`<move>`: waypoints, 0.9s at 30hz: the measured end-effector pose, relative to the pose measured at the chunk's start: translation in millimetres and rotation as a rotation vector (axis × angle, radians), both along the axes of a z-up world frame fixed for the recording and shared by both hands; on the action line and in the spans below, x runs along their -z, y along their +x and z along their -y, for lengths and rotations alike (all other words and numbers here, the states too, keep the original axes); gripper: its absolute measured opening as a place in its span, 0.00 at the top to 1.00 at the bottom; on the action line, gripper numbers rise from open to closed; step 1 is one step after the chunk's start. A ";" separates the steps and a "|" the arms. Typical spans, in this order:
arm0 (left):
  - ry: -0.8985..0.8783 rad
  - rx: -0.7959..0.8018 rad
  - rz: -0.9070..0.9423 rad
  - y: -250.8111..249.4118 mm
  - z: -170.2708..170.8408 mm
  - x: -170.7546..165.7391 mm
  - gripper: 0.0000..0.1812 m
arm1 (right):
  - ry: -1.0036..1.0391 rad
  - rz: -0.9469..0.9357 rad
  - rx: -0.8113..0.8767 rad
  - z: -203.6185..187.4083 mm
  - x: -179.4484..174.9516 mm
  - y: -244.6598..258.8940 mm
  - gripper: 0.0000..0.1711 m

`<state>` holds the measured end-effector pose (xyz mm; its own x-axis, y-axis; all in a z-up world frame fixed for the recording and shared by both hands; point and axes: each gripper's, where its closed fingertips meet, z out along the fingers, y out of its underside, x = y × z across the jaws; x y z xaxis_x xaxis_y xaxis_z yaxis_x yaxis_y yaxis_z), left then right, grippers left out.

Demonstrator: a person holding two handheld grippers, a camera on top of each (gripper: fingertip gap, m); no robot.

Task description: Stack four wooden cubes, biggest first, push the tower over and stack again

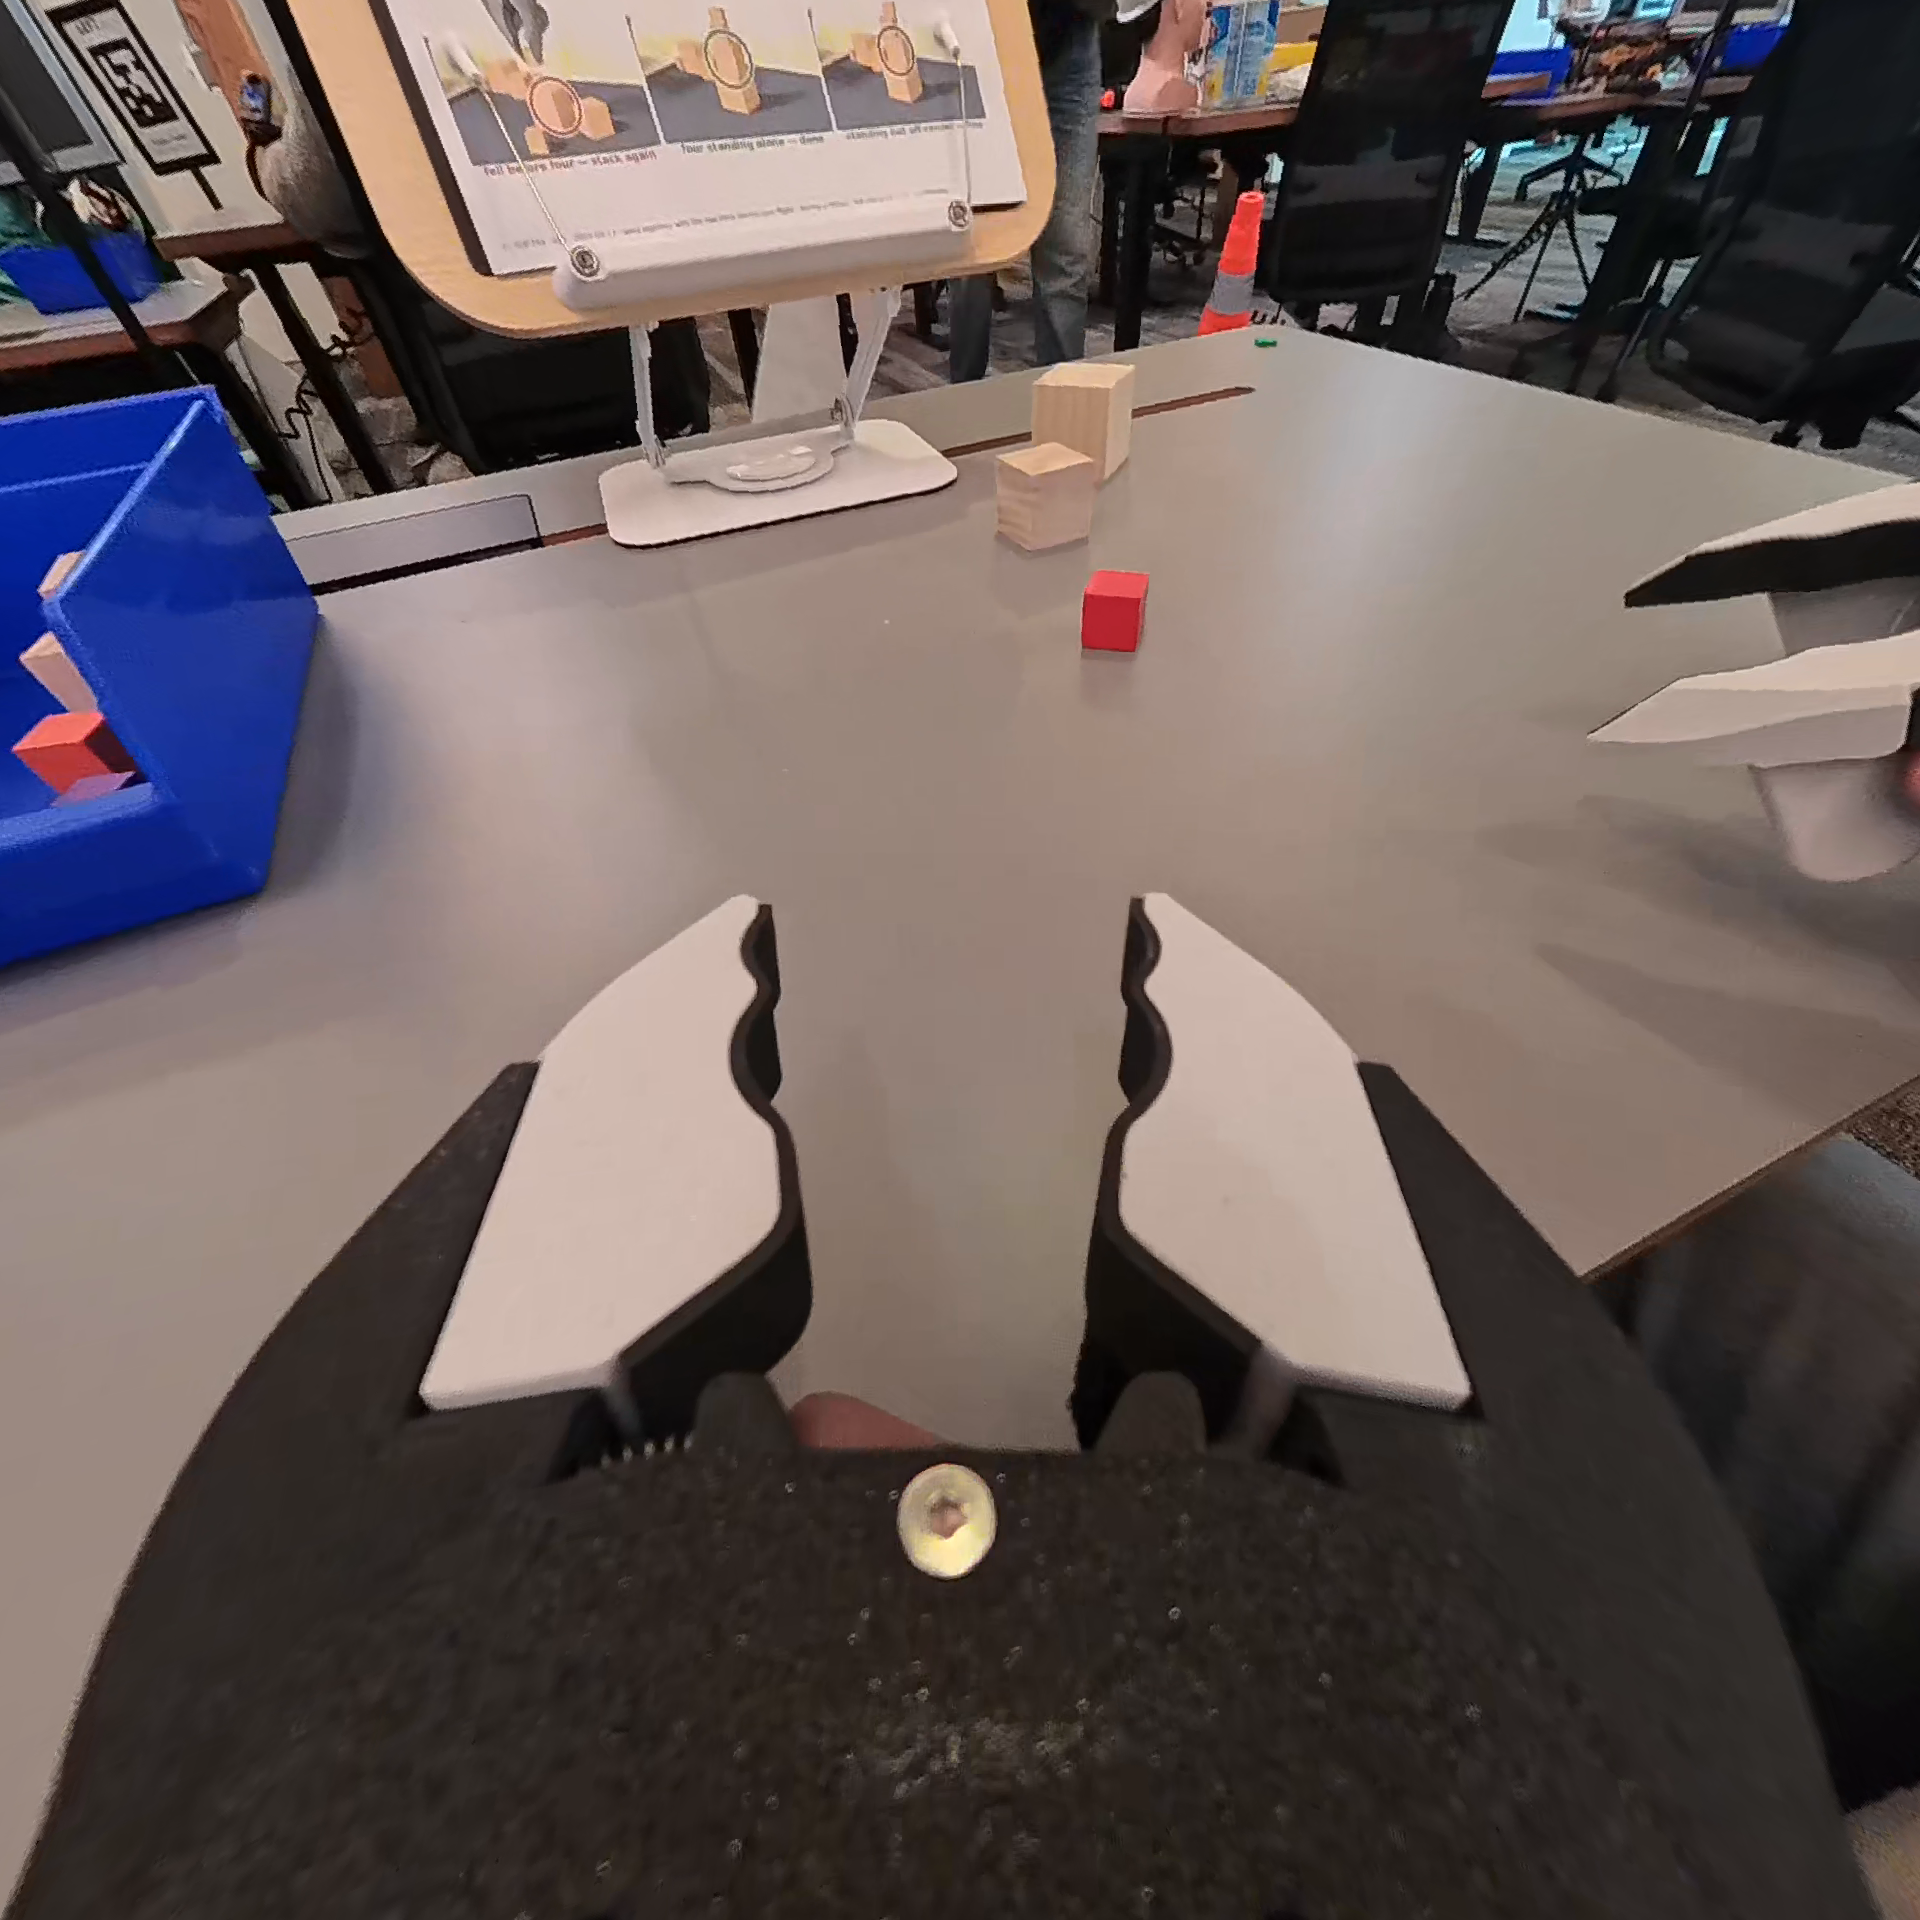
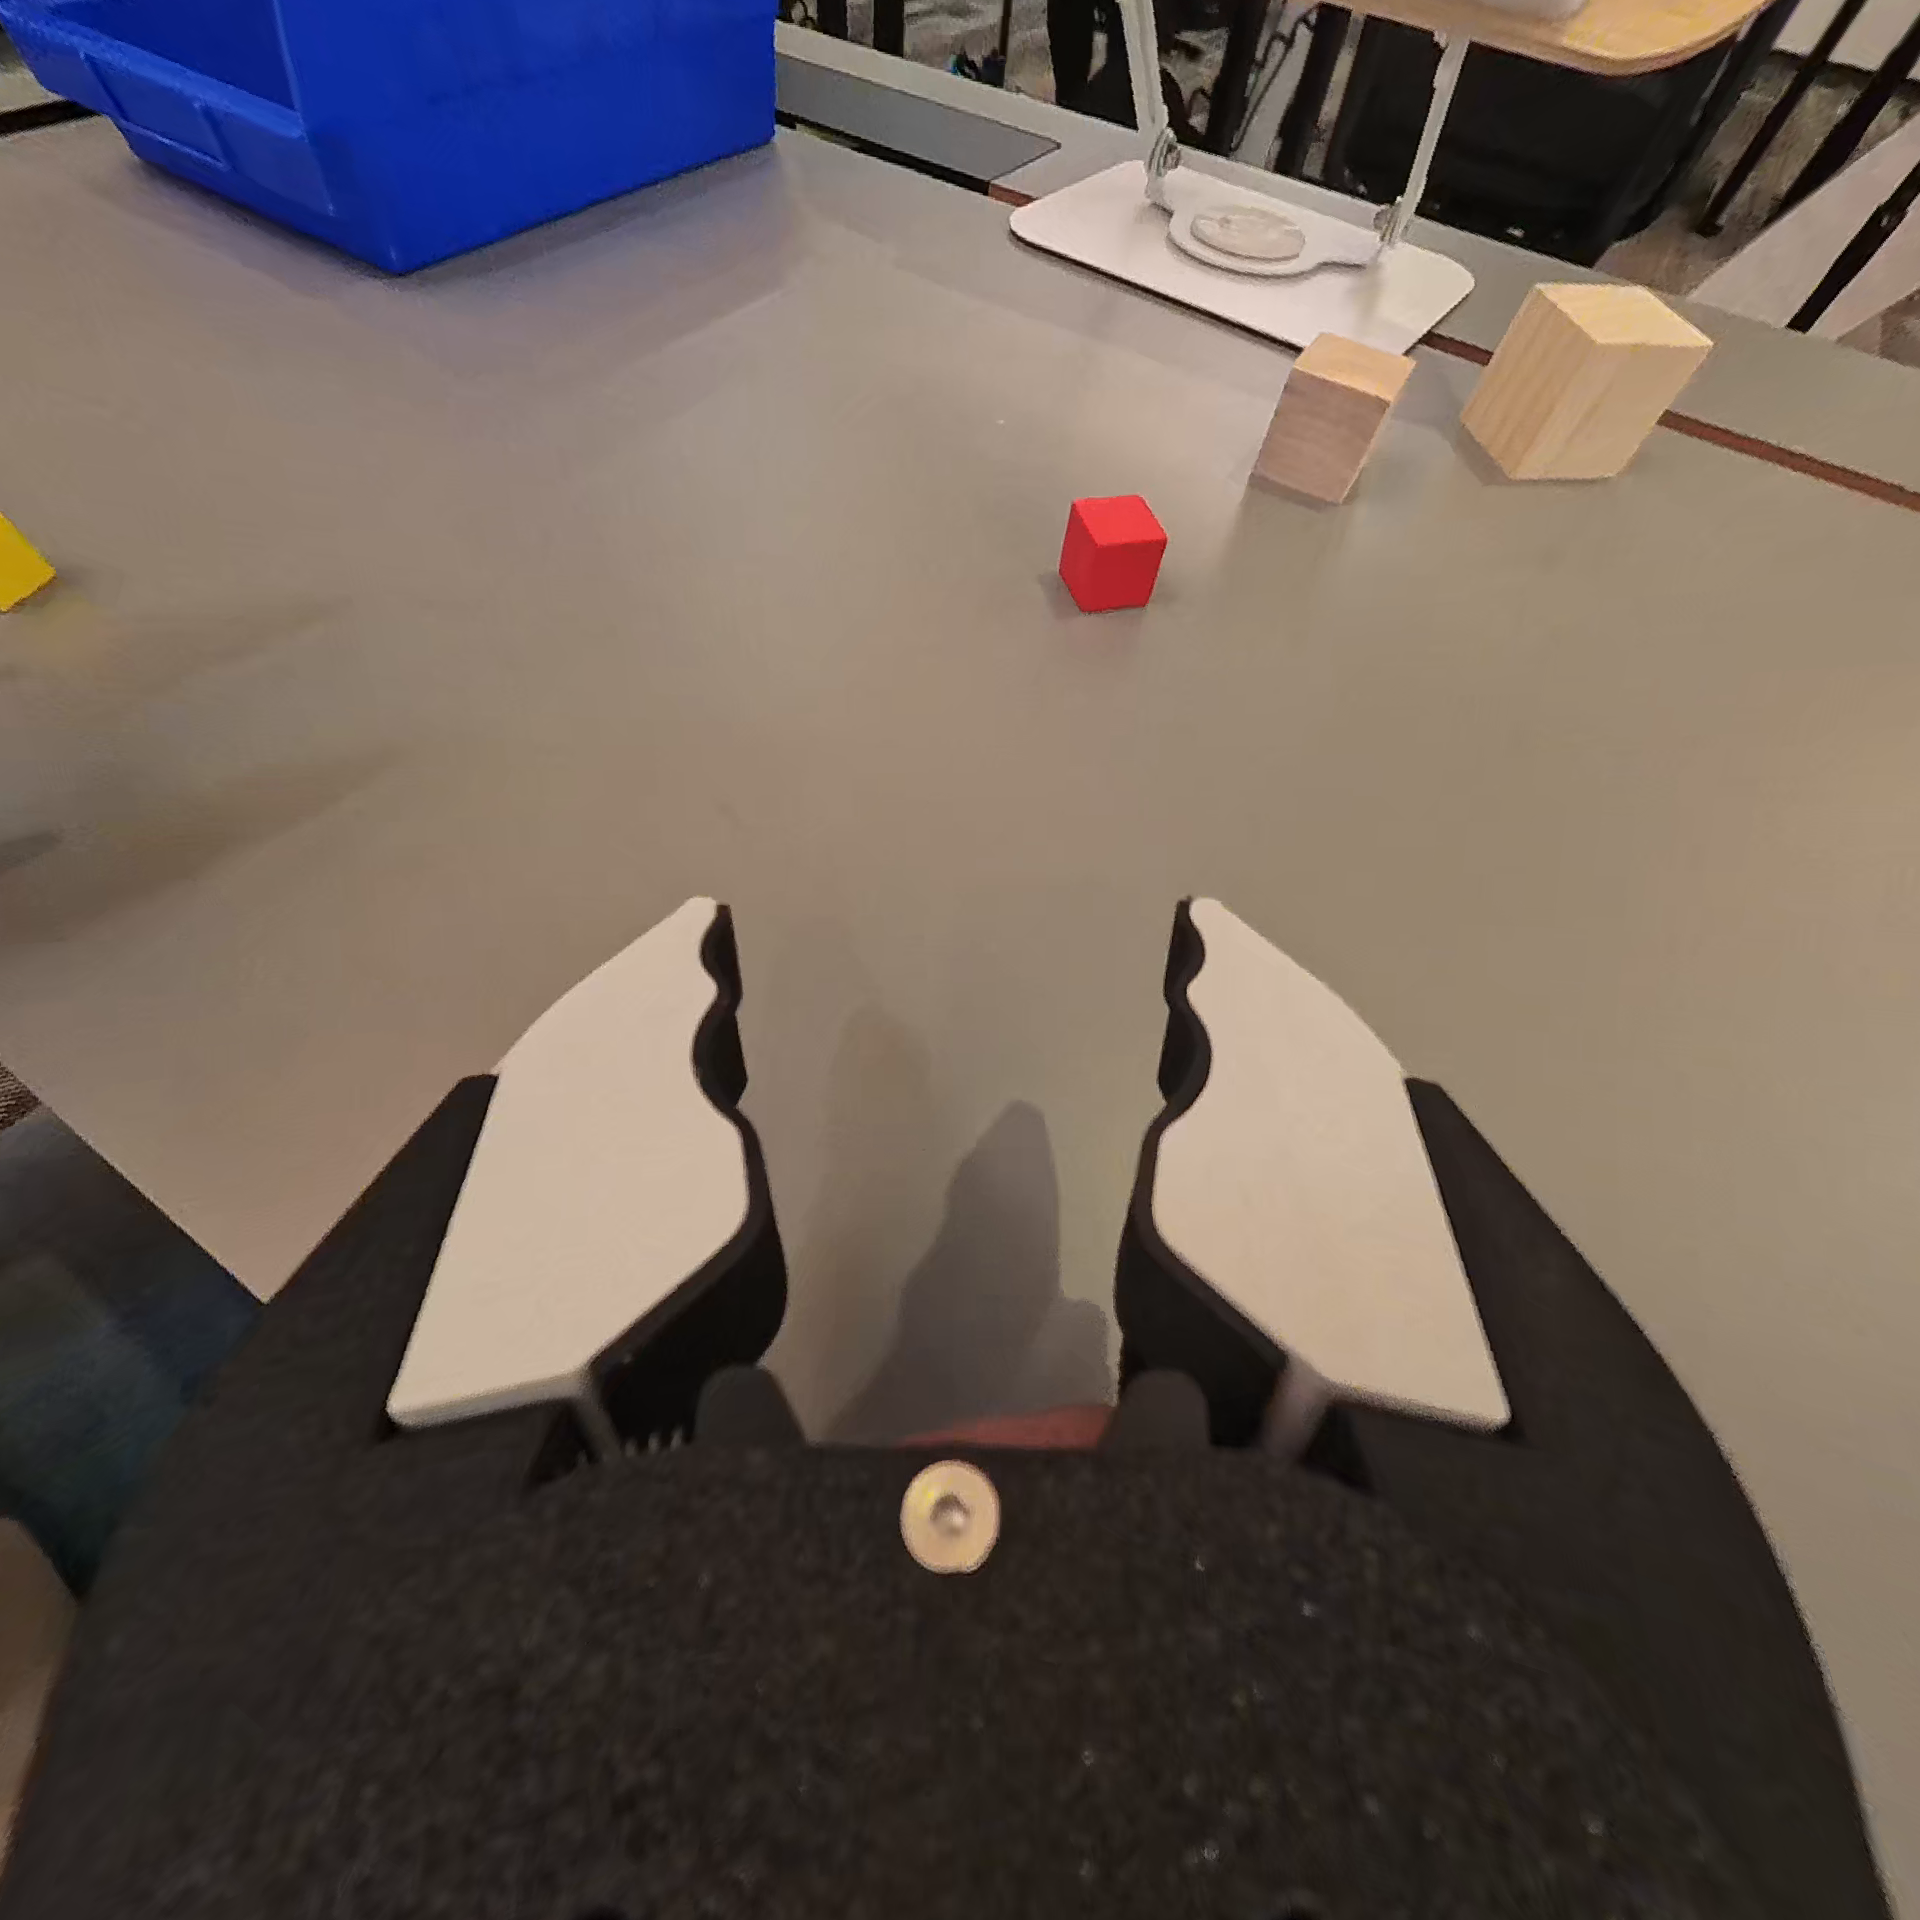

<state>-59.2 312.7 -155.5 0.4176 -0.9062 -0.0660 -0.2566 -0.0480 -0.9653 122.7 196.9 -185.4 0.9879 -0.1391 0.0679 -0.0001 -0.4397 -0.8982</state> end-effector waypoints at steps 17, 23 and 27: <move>-0.006 0.208 -0.141 117.7 0.8 -52.4 0.62 | 0.007 -0.042 -0.004 -2.3 -2.6 9.9 0.56; 0.021 0.248 -0.182 184.4 -13.9 -72.0 0.62 | 0.033 0.023 0.023 -25.7 -23.2 62.5 0.59; 0.010 0.233 -0.204 179.2 -16.4 -54.9 0.63 | -0.024 0.055 0.025 -78.0 -47.0 150.3 0.56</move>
<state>120.0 329.1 -100.5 0.1762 -0.9749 -0.1360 -0.4480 0.0436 -0.8930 273.0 275.0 -138.4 0.9789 -0.1614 0.1251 0.0373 -0.4611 -0.8865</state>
